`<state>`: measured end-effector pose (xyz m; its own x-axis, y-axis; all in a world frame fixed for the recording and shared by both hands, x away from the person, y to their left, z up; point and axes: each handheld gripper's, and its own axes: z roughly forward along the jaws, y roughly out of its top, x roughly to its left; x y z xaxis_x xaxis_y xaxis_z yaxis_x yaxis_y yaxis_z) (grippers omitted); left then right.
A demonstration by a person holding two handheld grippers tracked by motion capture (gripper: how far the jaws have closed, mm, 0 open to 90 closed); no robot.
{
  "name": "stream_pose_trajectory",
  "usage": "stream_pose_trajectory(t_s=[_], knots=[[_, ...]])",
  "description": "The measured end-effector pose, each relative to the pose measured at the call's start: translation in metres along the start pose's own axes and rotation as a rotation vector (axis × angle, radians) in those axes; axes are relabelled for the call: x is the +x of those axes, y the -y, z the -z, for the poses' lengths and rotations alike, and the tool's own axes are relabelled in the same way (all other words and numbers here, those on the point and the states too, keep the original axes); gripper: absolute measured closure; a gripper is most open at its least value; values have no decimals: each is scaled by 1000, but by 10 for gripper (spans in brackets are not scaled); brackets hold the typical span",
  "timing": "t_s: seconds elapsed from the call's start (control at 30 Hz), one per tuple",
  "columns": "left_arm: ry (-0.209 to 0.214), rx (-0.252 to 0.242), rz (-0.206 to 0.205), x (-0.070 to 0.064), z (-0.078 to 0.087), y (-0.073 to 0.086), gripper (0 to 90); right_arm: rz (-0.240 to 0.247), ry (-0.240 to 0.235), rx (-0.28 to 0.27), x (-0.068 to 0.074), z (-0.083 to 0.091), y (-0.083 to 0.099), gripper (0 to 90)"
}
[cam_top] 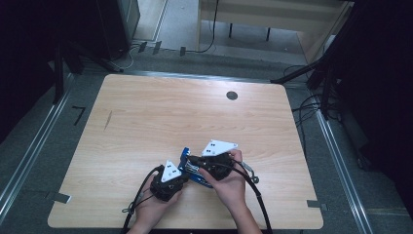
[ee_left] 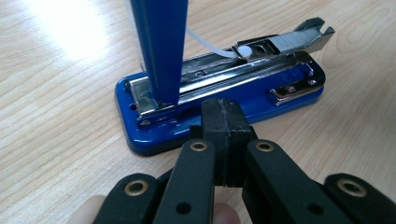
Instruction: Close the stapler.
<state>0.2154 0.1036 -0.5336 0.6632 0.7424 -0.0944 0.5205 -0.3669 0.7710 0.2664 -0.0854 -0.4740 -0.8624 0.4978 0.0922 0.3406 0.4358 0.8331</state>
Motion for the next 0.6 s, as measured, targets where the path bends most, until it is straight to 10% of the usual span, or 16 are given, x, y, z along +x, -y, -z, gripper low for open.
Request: stream_pose_trajectory(t_s=[0.6], knots=[[6,-44,42,4,2,1,900,4,33,-20,-8,21,-27,900]])
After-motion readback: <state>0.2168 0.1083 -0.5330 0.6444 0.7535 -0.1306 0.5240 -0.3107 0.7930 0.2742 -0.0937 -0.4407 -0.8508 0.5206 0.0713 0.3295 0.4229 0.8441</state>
